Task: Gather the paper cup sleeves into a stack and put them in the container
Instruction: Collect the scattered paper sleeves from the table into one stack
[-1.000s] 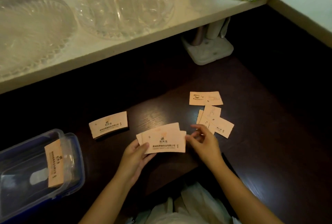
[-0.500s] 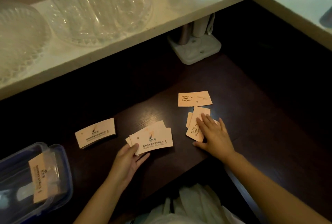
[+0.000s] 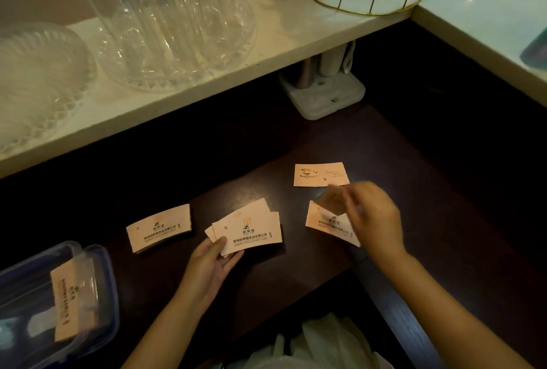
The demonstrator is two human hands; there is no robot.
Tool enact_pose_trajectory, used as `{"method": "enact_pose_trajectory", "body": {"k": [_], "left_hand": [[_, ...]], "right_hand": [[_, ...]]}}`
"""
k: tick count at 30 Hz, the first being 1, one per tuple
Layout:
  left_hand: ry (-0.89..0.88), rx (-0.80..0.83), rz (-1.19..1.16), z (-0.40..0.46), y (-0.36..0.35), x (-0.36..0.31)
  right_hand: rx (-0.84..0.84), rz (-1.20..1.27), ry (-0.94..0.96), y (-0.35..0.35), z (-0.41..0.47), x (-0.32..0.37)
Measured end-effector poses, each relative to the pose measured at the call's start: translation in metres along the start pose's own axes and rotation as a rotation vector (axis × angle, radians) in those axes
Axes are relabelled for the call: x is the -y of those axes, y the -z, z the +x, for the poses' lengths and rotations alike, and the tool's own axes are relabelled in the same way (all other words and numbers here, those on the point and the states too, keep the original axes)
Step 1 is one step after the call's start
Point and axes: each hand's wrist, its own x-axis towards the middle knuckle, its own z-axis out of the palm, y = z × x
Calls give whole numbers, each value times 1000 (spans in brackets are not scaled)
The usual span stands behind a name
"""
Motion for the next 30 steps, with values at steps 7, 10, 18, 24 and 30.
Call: {"method": "enact_pose_trajectory", "body": {"k": [7, 10, 18, 24, 30], "left_hand": [[6, -19, -23, -1, 8, 3], [-2, -37, -40, -3, 15, 2], [-21, -90, -100, -13, 26, 2], [-155, -80, -176, -26, 8, -2], [-295, 29, -134, -40, -21, -3]], "right_hand": [[386, 434, -556, 20, 29, 3], [520, 616, -815, 12, 22, 5], [633, 1254, -1243, -13, -19, 36], [496, 1591, -1369, -41, -36, 88], [480, 1470, -1339, -69, -51, 136]]}}
